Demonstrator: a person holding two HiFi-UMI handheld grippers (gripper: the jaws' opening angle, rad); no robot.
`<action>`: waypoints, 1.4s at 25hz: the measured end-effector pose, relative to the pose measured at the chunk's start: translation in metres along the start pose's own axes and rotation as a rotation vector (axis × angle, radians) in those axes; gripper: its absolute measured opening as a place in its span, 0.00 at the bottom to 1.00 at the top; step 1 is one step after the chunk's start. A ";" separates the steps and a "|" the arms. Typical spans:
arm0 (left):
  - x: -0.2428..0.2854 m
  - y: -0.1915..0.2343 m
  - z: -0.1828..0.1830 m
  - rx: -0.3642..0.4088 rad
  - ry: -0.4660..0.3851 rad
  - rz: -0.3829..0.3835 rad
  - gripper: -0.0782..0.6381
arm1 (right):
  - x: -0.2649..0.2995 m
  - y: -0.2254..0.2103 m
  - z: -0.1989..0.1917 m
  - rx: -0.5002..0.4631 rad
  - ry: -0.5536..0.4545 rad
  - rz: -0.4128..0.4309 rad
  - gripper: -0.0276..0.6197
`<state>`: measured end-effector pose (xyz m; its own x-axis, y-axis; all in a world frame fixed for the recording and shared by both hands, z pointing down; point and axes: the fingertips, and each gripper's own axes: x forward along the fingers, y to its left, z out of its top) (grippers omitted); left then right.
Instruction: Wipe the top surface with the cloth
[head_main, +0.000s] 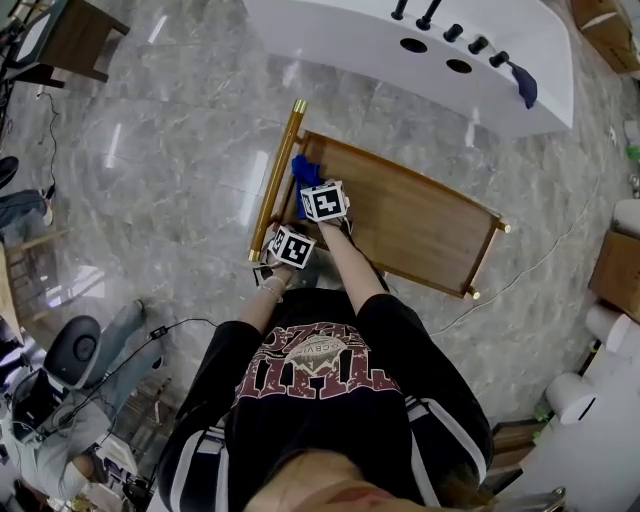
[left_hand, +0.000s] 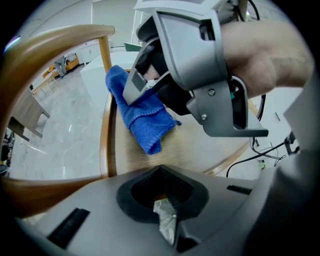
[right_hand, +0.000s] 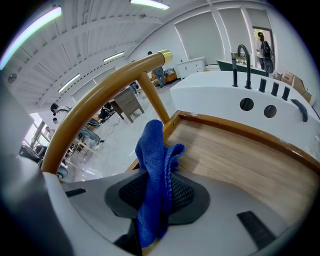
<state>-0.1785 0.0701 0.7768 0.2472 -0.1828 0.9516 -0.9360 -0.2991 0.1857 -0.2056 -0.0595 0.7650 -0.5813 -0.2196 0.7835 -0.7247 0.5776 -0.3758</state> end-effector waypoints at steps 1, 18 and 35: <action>0.000 -0.004 -0.002 0.003 -0.001 0.003 0.18 | -0.005 -0.001 -0.004 -0.001 0.000 0.001 0.20; -0.002 -0.001 0.003 0.062 0.038 0.020 0.18 | -0.028 -0.029 -0.017 0.008 0.016 -0.027 0.20; 0.001 -0.001 -0.001 0.066 0.052 0.051 0.18 | -0.057 -0.068 -0.043 0.054 0.017 -0.101 0.20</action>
<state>-0.1772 0.0707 0.7781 0.1846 -0.1509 0.9712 -0.9281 -0.3517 0.1218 -0.1070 -0.0523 0.7674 -0.4988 -0.2610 0.8265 -0.7983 0.5098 -0.3207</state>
